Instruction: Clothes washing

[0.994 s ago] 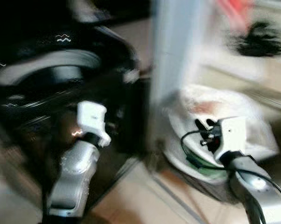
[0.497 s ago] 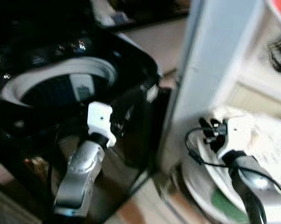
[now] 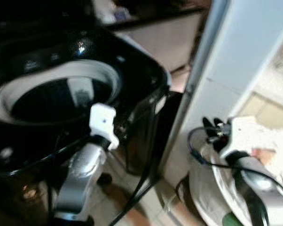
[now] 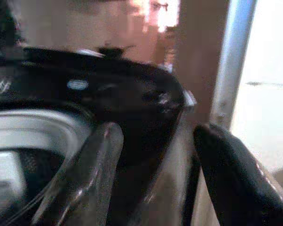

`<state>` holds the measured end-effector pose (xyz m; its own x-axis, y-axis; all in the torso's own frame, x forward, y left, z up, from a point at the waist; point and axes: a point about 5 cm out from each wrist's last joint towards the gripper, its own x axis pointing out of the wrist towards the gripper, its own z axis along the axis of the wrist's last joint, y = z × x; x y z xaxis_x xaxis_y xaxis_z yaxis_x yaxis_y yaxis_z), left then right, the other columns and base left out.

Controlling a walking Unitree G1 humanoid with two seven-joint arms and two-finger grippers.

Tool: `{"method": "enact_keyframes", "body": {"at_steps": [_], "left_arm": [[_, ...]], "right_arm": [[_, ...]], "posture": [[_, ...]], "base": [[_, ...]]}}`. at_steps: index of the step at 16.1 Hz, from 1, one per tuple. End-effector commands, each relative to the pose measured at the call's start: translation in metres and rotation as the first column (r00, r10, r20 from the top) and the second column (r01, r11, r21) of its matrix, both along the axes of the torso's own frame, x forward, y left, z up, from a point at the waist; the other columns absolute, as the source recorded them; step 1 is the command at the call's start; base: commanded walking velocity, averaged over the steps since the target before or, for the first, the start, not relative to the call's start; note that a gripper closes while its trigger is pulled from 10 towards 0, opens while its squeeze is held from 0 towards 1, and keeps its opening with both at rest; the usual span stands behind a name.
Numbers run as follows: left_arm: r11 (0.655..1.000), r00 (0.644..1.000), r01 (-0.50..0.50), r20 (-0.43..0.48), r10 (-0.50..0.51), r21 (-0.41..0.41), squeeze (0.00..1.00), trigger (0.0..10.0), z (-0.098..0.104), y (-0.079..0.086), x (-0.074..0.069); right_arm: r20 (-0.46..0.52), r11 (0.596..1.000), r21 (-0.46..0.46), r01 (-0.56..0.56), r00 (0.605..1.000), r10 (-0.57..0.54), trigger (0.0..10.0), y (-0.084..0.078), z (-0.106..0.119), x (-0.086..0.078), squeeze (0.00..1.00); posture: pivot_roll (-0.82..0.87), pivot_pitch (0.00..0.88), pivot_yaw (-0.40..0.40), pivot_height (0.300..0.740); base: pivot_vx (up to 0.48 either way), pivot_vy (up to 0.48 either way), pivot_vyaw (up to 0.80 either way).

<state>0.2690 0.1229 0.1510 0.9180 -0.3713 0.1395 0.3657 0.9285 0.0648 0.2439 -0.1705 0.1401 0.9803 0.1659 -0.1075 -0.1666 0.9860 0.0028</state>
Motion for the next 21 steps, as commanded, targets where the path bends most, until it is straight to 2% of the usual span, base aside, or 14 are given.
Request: {"method": "enact_keyframes", "body": {"at_steps": [1,6,9,10,15,17,21], "left_arm": [[1.000,1.000,-0.005,-0.003,0.005,-0.003,0.00,10.0,-0.0003,-0.0003,-0.0003],[1.000,1.000,-0.008,0.000,0.008,0.006,0.00,10.0,0.0003,0.0012,0.0015],[1.000,1.000,-0.012,-0.021,0.011,-0.027,0.00,10.0,-0.0008,0.0045,0.0033],[1.000,1.000,-0.004,-0.011,0.004,-0.027,0.00,10.0,0.0005,0.0055,0.0036],[1.000,1.000,-0.017,-0.004,0.017,-0.011,0.00,10.0,0.0022,0.0088,0.0076],[0.998,1.000,-0.013,0.019,0.012,0.069,0.00,10.0,0.0011,0.0051,0.0070],[0.999,1.000,-0.009,0.002,0.009,0.048,0.00,10.0,-0.0012,0.0019,0.0059]], "right_arm": [[0.017,1.000,-0.008,0.010,1.000,-0.010,10.0,-0.0038,0.0047,-0.0009,0.00],[0.010,1.000,0.002,0.024,1.000,-0.024,10.0,-0.0037,0.0035,-0.0023,0.00],[0.004,0.999,0.010,0.030,1.000,-0.030,10.0,-0.0021,0.0031,-0.0033,0.00],[-0.008,0.998,0.044,0.033,0.999,-0.033,10.0,-0.0009,0.0023,-0.0038,0.00],[-0.018,0.998,0.045,0.048,0.999,-0.048,10.0,-0.0009,0.0012,-0.0056,0.00],[-0.018,0.997,0.039,0.060,0.998,-0.060,10.0,-0.0018,0.0013,-0.0067,0.00],[-0.018,0.998,0.035,0.060,0.998,-0.059,10.0,-0.0015,0.0014,-0.0076,0.00]], "posture": [[-0.06,0.000,-0.034,0.740],[-0.05,0.000,-0.025,0.740],[-0.06,0.000,-0.024,0.740],[-0.05,0.000,-0.023,0.740],[-0.05,0.000,-0.018,0.740],[-0.05,0.000,-0.015,0.740],[-0.06,0.000,-0.015,0.740]], "base": [[0.000,-0.480,0.00],[0.000,-0.480,0.00],[0.000,0.000,0.00],[0.000,0.480,-0.80],[0.000,0.480,-0.80],[0.000,-0.240,0.00],[0.000,-0.480,0.00]]}}
